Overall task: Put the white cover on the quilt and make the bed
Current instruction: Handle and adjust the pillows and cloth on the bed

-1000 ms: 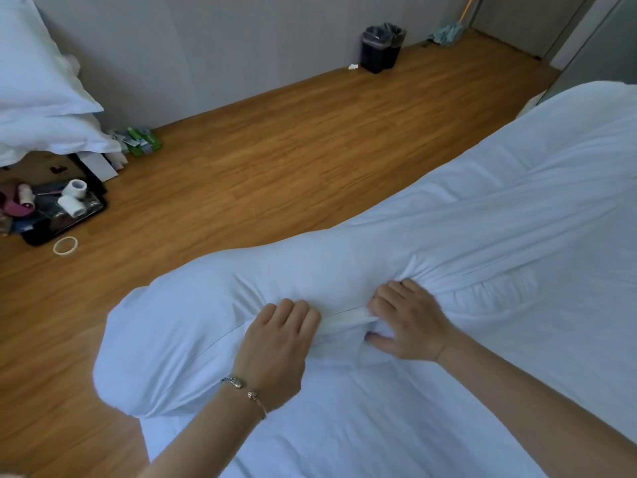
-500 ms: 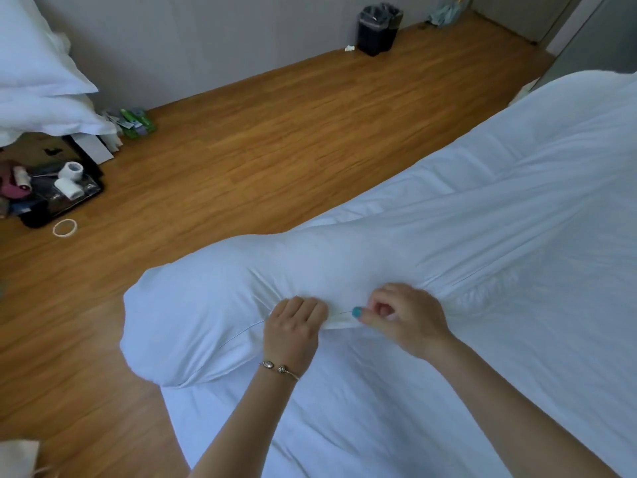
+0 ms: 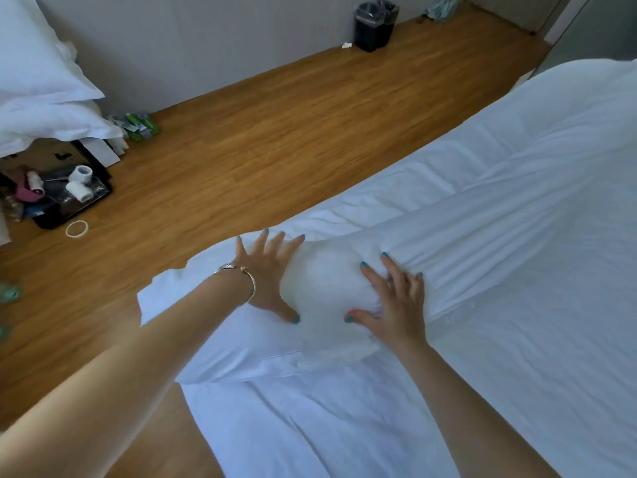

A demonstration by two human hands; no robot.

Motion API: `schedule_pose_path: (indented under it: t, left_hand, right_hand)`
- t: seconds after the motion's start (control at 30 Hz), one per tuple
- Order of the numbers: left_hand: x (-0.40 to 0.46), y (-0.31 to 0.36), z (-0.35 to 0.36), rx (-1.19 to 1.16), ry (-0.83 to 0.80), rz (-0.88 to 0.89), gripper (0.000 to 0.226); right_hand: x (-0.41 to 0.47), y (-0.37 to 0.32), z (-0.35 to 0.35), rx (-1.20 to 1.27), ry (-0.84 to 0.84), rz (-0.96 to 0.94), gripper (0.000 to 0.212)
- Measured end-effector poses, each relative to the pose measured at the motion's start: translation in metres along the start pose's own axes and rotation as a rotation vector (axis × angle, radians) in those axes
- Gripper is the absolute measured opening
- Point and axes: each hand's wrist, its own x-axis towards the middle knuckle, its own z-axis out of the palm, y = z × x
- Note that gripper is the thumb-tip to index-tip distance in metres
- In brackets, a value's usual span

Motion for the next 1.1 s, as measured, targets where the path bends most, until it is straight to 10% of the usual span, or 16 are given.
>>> schedule_pose_path:
  t: [0.2,0.47,0.6,0.73,0.97,1.1]
  left_hand:
    - [0.001,0.022,0.054,-0.069,0.223,0.122,0.119]
    - [-0.053,0.060,0.103,-0.219,0.364,0.310,0.123]
    - [-0.045,0.011,0.056,-0.471,0.283,0.417,0.117]
    - [-0.031,-0.038,0.029,-0.249,-0.187,0.131,0.148]
    - [-0.127,0.062,0.179,-0.187,0.659,0.012,0.078]
    - [-0.144,0.098,0.212,-0.054,0.884,-0.073,0.077]
  right_hand:
    - [0.000,-0.010,-0.035,-0.202,-0.113,-0.023,0.089]
    - [0.040,-0.053,-0.031,-0.330,-0.811,-0.120,0.140]
    - [0.001,-0.045,-0.026,-0.320,-0.666,-0.064,0.131]
    - [-0.039,-0.047,-0.014,-0.239,-0.532,-0.013,0.122]
    - [-0.122,-0.027,-0.002,-0.261,-0.279,-0.180,0.114]
    - [-0.105,-0.030,-0.034,-0.265,-0.272,-0.294,0.090]
